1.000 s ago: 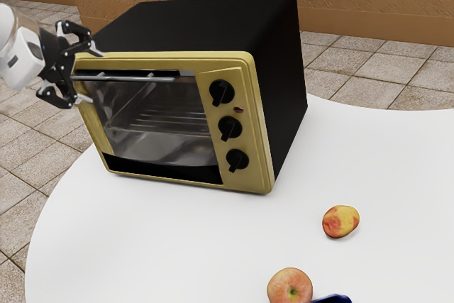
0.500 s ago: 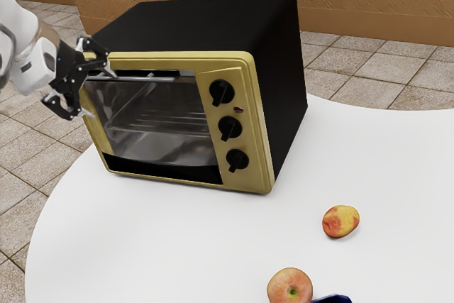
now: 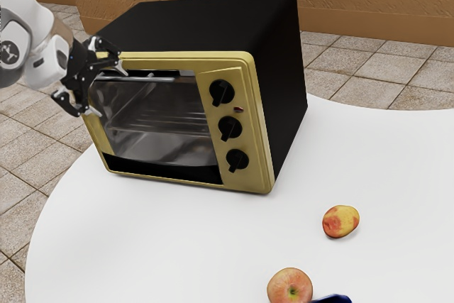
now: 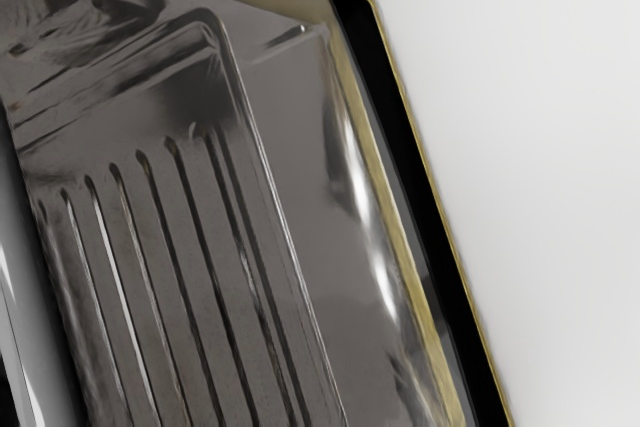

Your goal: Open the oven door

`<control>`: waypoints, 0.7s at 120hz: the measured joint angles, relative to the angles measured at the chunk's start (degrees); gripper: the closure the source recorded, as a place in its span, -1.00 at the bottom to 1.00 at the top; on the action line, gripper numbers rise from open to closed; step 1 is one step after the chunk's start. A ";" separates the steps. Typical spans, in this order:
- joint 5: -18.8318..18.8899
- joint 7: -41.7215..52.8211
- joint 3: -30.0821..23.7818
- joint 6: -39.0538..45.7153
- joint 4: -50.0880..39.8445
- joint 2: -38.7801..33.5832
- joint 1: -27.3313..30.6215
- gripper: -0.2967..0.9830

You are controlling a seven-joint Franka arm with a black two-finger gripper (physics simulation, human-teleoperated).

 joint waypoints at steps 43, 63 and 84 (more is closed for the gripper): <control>6.31 0.87 5.18 -0.58 -27.66 -33.10 -0.08 -0.25; 7.98 -6.37 -8.32 -13.98 7.67 -23.88 -2.09 -0.46; 4.38 -28.85 -18.58 -26.93 37.34 19.27 -5.88 -0.51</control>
